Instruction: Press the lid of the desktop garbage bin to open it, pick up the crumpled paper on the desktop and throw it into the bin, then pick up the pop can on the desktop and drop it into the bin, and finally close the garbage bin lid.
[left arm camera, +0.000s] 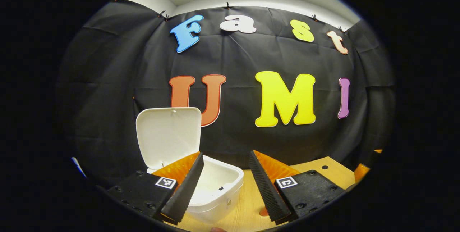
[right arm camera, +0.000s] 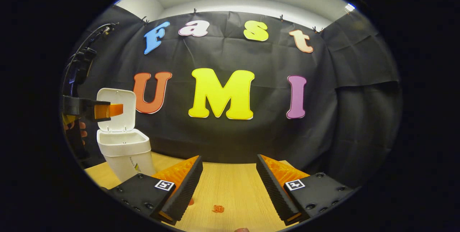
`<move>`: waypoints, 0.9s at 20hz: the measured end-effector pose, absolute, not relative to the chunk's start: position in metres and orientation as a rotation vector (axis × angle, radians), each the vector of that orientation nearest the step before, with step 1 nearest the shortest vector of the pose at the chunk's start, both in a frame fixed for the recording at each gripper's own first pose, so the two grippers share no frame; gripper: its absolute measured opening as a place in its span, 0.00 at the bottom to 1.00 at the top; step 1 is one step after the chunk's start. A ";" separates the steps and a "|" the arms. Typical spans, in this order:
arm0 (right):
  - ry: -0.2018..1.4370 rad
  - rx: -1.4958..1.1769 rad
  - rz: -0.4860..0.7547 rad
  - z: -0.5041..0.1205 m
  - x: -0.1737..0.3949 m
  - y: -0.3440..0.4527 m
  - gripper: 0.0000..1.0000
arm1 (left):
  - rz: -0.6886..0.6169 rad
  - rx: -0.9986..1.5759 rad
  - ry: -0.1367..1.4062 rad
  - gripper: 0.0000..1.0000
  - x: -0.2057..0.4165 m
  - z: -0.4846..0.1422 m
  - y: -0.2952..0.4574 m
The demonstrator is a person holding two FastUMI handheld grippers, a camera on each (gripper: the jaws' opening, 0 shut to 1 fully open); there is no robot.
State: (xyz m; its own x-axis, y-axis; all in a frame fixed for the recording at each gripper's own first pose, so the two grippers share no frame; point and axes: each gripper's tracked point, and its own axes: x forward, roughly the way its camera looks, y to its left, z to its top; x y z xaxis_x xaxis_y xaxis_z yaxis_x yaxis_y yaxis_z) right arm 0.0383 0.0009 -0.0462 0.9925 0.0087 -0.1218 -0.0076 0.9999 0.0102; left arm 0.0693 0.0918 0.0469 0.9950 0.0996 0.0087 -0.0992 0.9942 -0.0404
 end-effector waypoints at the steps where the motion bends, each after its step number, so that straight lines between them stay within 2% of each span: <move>1: 0.147 0.013 0.013 -0.055 0.042 0.001 0.96 | 0.100 -0.037 -0.012 0.88 0.067 0.047 0.091; 2: 0.177 0.016 0.021 -0.066 0.045 0.003 0.96 | 0.104 -0.034 -0.009 1.00 0.064 0.046 0.091; 3: 0.207 0.016 0.029 -0.076 0.048 0.005 0.95 | 0.104 -0.031 -0.009 0.94 0.063 0.045 0.090; 4: 0.237 0.014 0.036 -0.088 0.050 0.007 0.96 | 0.105 -0.027 -0.008 0.96 0.060 0.044 0.089; 9: 0.404 -0.005 0.071 -0.153 0.062 0.017 0.96 | 0.102 -0.014 0.004 0.96 0.052 0.040 0.085; 14: 0.649 -0.032 0.101 -0.233 0.068 0.023 0.96 | 0.094 0.000 0.012 0.96 0.048 0.037 0.079; 18: 0.740 -0.048 0.098 -0.270 0.073 0.023 0.97 | 0.084 0.012 0.023 0.96 0.044 0.033 0.074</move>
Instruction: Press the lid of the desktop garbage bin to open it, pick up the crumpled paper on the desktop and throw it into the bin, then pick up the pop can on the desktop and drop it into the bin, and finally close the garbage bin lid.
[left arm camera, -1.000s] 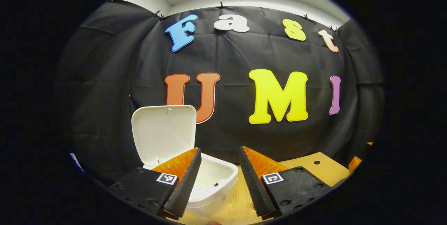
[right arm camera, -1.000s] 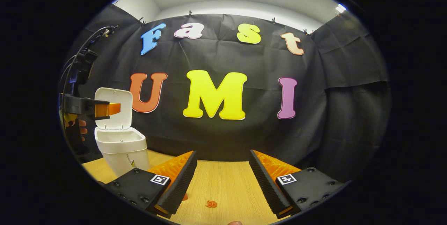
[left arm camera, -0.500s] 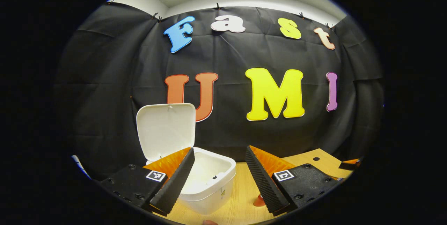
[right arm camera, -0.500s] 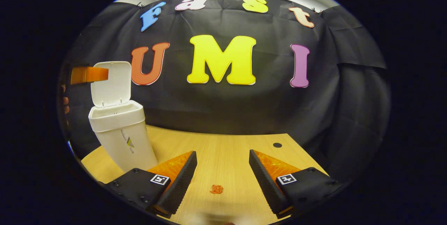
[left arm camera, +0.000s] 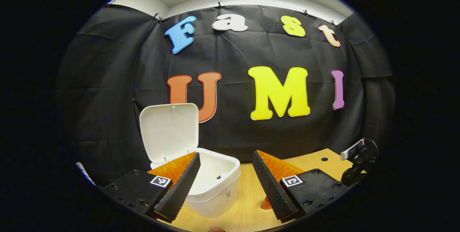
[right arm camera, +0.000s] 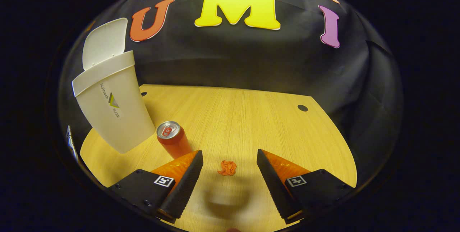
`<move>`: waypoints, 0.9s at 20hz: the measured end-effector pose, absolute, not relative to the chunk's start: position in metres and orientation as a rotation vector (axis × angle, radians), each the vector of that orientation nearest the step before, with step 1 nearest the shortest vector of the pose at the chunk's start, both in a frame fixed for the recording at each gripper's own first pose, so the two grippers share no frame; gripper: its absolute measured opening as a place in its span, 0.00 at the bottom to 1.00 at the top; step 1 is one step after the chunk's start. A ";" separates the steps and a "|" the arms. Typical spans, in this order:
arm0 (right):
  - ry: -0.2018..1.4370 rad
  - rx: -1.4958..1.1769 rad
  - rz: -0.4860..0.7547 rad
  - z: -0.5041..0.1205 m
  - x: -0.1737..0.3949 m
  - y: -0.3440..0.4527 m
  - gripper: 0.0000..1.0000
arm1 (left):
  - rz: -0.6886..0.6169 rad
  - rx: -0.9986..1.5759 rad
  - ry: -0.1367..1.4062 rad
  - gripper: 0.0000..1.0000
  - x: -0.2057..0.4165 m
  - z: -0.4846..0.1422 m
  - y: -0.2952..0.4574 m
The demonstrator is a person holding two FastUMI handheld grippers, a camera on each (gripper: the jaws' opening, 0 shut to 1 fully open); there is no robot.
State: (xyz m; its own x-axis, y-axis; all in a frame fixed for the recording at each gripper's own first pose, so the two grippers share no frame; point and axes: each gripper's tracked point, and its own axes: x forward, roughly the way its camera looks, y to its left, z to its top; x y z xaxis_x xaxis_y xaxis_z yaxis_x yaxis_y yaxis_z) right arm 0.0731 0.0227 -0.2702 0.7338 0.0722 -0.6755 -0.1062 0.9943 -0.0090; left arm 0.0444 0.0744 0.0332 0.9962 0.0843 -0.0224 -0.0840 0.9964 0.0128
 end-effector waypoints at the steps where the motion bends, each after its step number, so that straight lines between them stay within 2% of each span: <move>1: 0.760 -0.054 0.099 -0.278 0.075 0.023 0.98 | 0.082 0.013 0.022 0.96 0.044 0.033 0.074; 11: 0.996 -0.074 0.108 -0.362 0.092 0.026 0.98 | 0.068 -0.017 0.038 0.96 0.045 0.027 0.065; 15: 1.040 -0.070 0.100 -0.380 0.097 0.023 0.97 | 0.080 -0.017 0.047 0.96 0.045 0.025 0.067; 16: 1.046 -0.065 0.096 -0.381 0.097 0.022 0.96 | 0.084 -0.018 0.047 0.96 0.045 0.025 0.068; 17: 1.056 -0.054 0.101 -0.381 0.097 0.024 0.91 | 0.086 -0.018 0.049 0.96 0.046 0.024 0.068; 18: 1.063 -0.051 0.097 -0.384 0.096 0.023 0.91 | 0.089 -0.017 0.048 0.96 0.046 0.024 0.068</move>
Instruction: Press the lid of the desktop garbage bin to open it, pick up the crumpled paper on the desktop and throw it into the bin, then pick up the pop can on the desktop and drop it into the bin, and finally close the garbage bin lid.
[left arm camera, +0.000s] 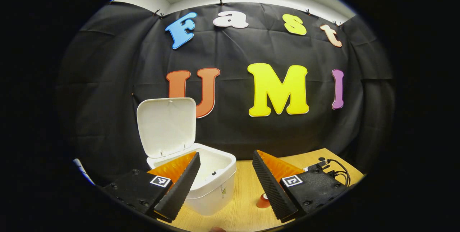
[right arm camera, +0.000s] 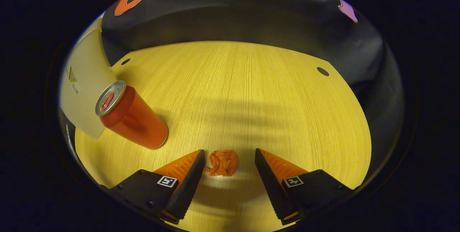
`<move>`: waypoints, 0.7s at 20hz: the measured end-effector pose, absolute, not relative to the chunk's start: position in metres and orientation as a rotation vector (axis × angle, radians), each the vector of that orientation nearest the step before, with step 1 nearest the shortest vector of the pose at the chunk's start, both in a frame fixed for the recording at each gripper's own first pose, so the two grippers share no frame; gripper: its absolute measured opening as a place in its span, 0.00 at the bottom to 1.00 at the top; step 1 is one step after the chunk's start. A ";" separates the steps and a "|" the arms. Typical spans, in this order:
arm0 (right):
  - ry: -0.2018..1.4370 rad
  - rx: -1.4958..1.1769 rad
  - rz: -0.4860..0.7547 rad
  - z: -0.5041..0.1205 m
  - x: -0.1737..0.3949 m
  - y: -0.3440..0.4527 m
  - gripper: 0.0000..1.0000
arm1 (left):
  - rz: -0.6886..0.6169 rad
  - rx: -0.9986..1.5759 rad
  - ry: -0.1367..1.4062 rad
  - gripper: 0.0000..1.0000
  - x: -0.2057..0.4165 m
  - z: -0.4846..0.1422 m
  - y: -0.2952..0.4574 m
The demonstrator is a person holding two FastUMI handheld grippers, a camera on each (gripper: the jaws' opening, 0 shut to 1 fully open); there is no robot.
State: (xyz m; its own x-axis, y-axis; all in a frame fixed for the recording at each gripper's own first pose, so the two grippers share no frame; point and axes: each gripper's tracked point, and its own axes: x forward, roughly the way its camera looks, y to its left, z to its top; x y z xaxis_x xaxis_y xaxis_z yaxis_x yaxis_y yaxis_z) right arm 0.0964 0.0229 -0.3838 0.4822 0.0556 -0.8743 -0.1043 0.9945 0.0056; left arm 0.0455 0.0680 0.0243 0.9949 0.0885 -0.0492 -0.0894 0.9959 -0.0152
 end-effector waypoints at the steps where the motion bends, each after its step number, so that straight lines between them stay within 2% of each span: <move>1: 1.068 -0.053 0.097 -0.386 0.096 0.022 0.84 | 0.090 -0.017 0.048 0.96 0.046 0.024 0.068; 4: 1.083 -0.032 0.105 -0.386 0.092 0.025 0.59 | 0.092 -0.015 0.050 0.96 0.046 0.023 0.068; 5: 1.084 -0.020 0.104 -0.385 0.092 0.025 0.39 | 0.092 -0.015 0.051 0.96 0.047 0.023 0.068; 6: 1.088 -0.022 0.100 -0.387 0.090 0.025 0.36 | 0.092 -0.017 0.052 0.96 0.046 0.023 0.068; 8: 1.064 -0.045 0.072 -0.382 0.093 0.016 0.38 | 0.088 -0.018 0.054 0.96 0.046 0.022 0.066; 9: 1.042 -0.039 0.068 -0.376 0.097 0.014 0.24 | 0.088 -0.016 0.055 0.96 0.045 0.022 0.066; 10: 1.029 -0.028 0.066 -0.371 0.098 0.014 0.22 | 0.088 -0.015 0.053 0.96 0.045 0.022 0.065; 14: 0.964 -0.016 0.067 -0.346 0.098 0.013 0.19 | 0.082 -0.014 0.051 0.96 0.041 0.021 0.064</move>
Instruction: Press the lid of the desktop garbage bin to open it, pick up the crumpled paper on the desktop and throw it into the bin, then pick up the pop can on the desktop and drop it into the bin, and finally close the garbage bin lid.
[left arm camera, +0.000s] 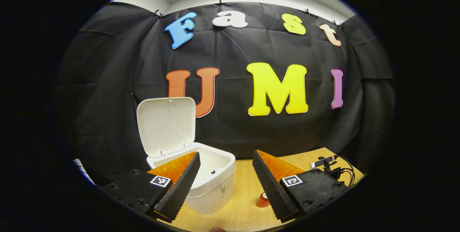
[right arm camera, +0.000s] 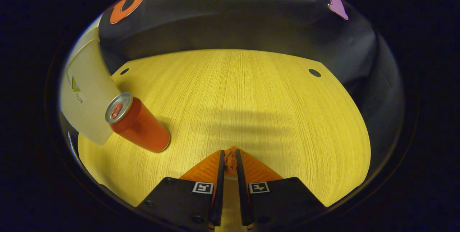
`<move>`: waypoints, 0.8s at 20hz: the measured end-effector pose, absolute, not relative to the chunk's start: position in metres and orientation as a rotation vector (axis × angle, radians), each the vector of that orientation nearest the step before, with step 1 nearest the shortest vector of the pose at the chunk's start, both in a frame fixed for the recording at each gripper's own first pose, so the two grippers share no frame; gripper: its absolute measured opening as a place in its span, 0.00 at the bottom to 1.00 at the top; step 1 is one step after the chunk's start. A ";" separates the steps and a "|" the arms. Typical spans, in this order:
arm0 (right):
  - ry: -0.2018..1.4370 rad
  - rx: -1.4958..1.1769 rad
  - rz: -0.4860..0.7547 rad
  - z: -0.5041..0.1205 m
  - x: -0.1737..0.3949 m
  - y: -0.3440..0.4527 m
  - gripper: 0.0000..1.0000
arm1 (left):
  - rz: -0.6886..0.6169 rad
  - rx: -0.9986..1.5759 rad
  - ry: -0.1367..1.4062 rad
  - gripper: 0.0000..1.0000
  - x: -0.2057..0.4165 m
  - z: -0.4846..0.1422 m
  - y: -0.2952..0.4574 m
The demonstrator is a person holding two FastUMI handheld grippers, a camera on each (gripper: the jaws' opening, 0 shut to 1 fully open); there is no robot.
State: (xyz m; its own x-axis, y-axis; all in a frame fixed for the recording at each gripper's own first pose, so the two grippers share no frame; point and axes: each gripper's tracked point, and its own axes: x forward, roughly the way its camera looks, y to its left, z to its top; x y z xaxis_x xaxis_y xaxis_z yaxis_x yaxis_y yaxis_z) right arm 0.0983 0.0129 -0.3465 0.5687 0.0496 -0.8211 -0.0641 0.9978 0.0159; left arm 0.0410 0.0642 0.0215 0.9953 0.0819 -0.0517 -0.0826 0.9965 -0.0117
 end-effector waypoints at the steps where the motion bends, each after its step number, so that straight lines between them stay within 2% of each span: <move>1: 0.938 -0.016 0.069 -0.335 0.099 0.013 0.22 | 0.081 -0.014 0.052 0.96 0.040 0.022 0.064; 4: 0.840 0.006 0.093 -0.297 0.099 0.023 0.22 | 0.080 -0.017 0.055 0.96 0.034 0.021 0.065; 5: 0.802 0.019 0.111 -0.281 0.099 0.032 0.19 | 0.080 -0.021 0.055 0.96 0.031 0.022 0.065; 6: 0.765 0.029 0.135 -0.265 0.100 0.039 0.22 | 0.082 -0.021 0.056 0.96 0.029 0.021 0.066; 13: 0.404 0.049 0.294 -0.112 0.120 0.098 0.21 | 0.104 -0.020 0.045 0.96 0.014 0.026 0.074; 14: 0.367 0.051 0.318 -0.096 0.118 0.109 0.23 | 0.109 -0.019 0.040 0.96 0.012 0.028 0.075; 16: 0.305 0.058 0.361 -0.064 0.115 0.124 0.20 | 0.122 -0.018 0.035 0.96 0.008 0.030 0.079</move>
